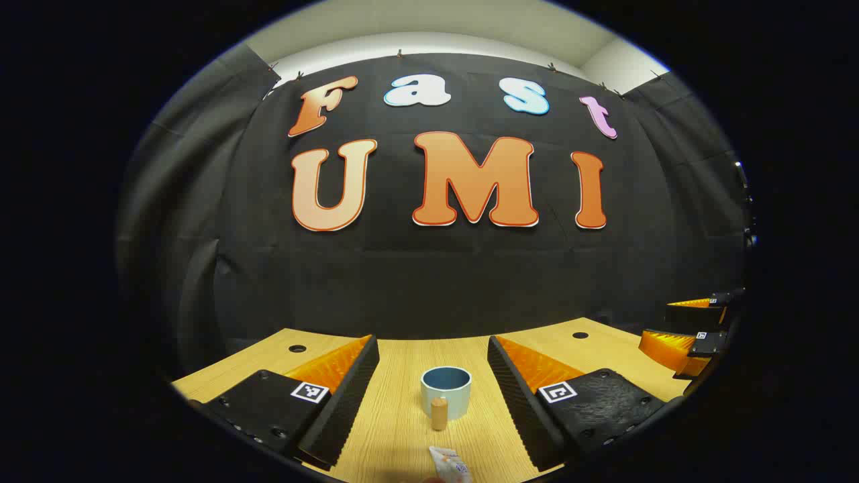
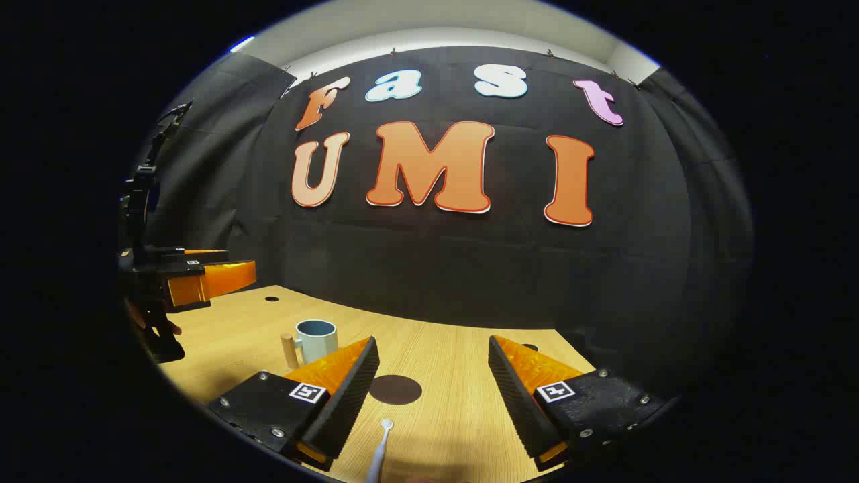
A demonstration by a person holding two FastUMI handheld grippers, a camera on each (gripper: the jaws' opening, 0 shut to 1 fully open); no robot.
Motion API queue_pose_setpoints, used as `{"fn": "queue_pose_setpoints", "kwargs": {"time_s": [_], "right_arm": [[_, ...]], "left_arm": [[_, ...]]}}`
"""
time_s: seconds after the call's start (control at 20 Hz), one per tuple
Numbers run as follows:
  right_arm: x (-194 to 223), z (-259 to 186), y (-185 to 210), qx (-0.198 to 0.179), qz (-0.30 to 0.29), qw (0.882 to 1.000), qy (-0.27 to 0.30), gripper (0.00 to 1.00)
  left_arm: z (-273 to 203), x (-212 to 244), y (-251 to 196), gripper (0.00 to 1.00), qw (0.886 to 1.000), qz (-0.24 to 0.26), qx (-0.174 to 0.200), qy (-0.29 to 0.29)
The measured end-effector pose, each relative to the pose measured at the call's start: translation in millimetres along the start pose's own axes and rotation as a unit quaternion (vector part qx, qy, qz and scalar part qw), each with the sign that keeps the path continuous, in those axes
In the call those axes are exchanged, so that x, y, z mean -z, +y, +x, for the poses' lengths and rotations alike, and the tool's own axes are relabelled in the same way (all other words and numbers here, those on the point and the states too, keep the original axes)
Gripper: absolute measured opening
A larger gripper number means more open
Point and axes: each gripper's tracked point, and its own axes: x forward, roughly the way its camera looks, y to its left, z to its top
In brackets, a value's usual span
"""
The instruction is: Put the toothbrush and toothpaste on the desktop into the cup, then pick up the cup and place it on the coaster on the desktop.
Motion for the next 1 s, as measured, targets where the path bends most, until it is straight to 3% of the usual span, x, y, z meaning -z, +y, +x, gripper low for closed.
{"fn": "queue_pose_setpoints", "kwargs": {"time_s": [0.45,0.7,1.0], "right_arm": [[2,-1,3,0.001,-0.009,1.000,0.002,0.98],[7,1,17,-0.017,-0.015,1.000,0.011,0.98],[16,9,18,-0.030,0.002,0.998,0.048,0.98]], "left_arm": [[0,-1,5,0.98,1.000,0.000,-0.005,-0.010],[3,-3,4,0.97,1.000,0.004,-0.004,-0.010],[12,21,-7,0.97,0.999,0.003,0.019,0.044]]}}
